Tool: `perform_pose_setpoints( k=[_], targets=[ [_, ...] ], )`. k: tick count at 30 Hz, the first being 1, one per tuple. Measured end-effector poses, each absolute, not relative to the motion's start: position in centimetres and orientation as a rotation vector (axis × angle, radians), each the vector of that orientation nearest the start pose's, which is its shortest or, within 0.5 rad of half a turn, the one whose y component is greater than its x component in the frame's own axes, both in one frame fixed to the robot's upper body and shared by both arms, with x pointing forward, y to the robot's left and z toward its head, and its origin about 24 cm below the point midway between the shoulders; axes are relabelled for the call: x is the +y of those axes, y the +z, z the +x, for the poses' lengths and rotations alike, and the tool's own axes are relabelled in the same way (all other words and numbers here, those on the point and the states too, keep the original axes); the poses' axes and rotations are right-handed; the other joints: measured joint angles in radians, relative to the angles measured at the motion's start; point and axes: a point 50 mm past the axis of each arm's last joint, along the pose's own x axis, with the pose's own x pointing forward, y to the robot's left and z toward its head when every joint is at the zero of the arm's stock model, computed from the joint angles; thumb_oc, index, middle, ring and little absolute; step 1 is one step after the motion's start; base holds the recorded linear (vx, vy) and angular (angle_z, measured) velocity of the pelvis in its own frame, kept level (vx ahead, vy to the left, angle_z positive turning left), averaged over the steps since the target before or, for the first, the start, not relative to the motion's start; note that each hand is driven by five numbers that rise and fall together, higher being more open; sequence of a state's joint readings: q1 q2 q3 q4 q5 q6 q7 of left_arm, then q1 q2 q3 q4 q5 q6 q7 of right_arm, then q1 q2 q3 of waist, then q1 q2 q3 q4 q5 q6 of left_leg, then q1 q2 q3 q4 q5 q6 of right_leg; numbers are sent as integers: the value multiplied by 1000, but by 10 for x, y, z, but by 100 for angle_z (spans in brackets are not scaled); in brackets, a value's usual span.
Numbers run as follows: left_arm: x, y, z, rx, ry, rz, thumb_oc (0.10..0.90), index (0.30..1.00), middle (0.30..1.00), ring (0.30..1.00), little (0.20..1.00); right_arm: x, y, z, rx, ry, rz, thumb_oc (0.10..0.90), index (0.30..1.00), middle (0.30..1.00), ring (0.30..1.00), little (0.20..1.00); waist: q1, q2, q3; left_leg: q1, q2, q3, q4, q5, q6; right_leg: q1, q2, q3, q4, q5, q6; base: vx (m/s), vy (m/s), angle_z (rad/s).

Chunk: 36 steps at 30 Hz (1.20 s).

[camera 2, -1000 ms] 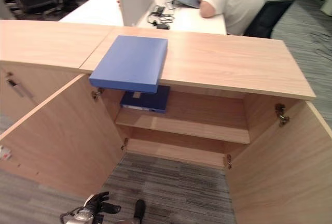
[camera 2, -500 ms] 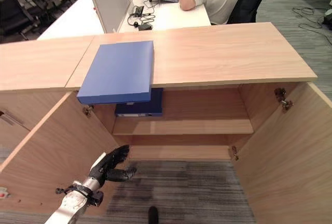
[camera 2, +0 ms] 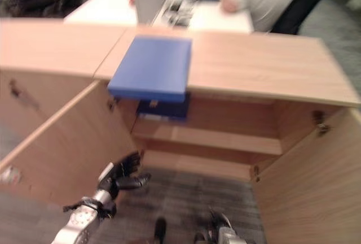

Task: Put the empty folder in the office cabinet

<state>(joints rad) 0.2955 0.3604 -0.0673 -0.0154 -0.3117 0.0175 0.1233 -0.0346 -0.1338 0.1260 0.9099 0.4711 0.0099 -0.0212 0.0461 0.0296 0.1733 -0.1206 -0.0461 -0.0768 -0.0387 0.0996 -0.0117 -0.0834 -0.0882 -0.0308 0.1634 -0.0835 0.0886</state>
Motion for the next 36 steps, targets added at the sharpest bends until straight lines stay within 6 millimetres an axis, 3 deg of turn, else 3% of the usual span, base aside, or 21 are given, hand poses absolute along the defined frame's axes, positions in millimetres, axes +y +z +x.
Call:
perform_pose_setpoints(
  k=[2, 3, 5, 8, 9, 11, 14, 19, 22, 27, 32, 36],
  targets=[
    [239, -3, 180, 285, 226, 118, 800, 900, 900, 900, 900, -189, -142, 149, 948, -203, 227, 800, 900, 900, 900, 900, 6, -2, -1, 5, 7, -9, -8, -1, 0, 31, 3, -5, -39, 2, 0, 92, -149, 34],
    [252, 7, 180, 238, 300, 176, 800, 900, 900, 900, 900, -198, -149, 131, 1016, -251, 214, 800, 900, 900, 900, 900, 19, -10, -2, 4, 12, -16, -27, -14, -18, 41, 8, -15, -68, 7, -1, 87, -137, 45],
    [269, 25, 179, 167, 403, 251, 800, 900, 900, 900, 900, -208, -161, 95, 1133, -326, 193, 800, 900, 900, 900, 900, 26, -51, 4, 1, 9, -15, -18, -15, -18, 79, 3, -36, -140, 48, -14, 71, -114, 26],
    [278, 38, 177, 110, 486, 356, 800, 900, 900, 900, 900, -224, -165, 64, 1208, -410, 170, 800, 900, 900, 900, 900, 37, -63, 0, 41, 12, -17, -28, 18, -12, 150, 11, -34, -207, 75, 4, 48, -80, -11],
    [278, 45, 178, 71, 508, 413, 800, 900, 900, 900, 900, -229, -166, 50, 1239, -432, 155, 800, 900, 900, 900, 900, 35, -79, -9, 61, 8, -15, -45, 27, -1, 176, 10, -34, -235, 80, 6, 47, -74, -2],
    [276, 53, 179, 27, 523, 476, 800, 900, 900, 900, 900, -225, -169, 40, 1275, -431, 143, 800, 900, 900, 900, 900, 31, -96, -19, 71, 8, -15, -42, 31, 0, 198, 6, -34, -258, 91, 10, 66, -109, -4],
    [270, 72, 185, -87, 543, 571, 800, 900, 900, 900, 900, -224, -170, 40, 1286, -430, 129, 800, 900, 900, 900, 900, 29, -89, -22, 91, 9, -17, -46, 36, -2, 217, 10, -35, -258, 85, 5, 20, -58, 3],
    [265, 114, 207, -306, 459, 821, 800, 900, 900, 900, 900, -228, -168, 56, 1251, -423, 115, 800, 900, 900, 900, 900, 11, -54, -56, 109, 16, -21, -46, 33, 3, 237, 20, -38, -258, 81, -3, 16, -14, 1],
    [244, 139, 219, -483, 384, 889, 800, 900, 900, 900, 900, -226, -167, 66, 1232, -402, 110, 800, 900, 900, 900, 900, 4, -29, -77, 116, 20, -18, -46, 32, 2, 242, 22, -35, -258, 81, -3, 4, -6, -3],
    [206, 169, 226, -728, 208, 1002, 800, 900, 900, 900, 900, -224, -168, 68, 1258, -374, 91, 800, 900, 900, 900, 900, -19, -26, -111, 125, 27, -13, -47, 29, -1, 248, 28, -29, -258, 71, -1, 11, -4, -3],
    [174, 181, 223, -872, 40, 1011, 800, 900, 900, 900, 900, -228, -170, 53, 1319, -376, 60, 800, 900, 900, 900, 900, -46, -21, -134, 127, 29, -7, -47, 29, -1, 247, 28, -22, -258, 72, -2, 9, -5, -4],
    [165, 183, 223, -902, -23, 1004, 800, 900, 900, 900, 900, -229, -170, 52, 1322, -377, 55, 800, 900, 900, 900, 900, -50, -17, -137, 134, 31, 7, -47, 27, -1, 247, 29, -7, -258, 75, -4, 8, -5, -11]
  ],
)
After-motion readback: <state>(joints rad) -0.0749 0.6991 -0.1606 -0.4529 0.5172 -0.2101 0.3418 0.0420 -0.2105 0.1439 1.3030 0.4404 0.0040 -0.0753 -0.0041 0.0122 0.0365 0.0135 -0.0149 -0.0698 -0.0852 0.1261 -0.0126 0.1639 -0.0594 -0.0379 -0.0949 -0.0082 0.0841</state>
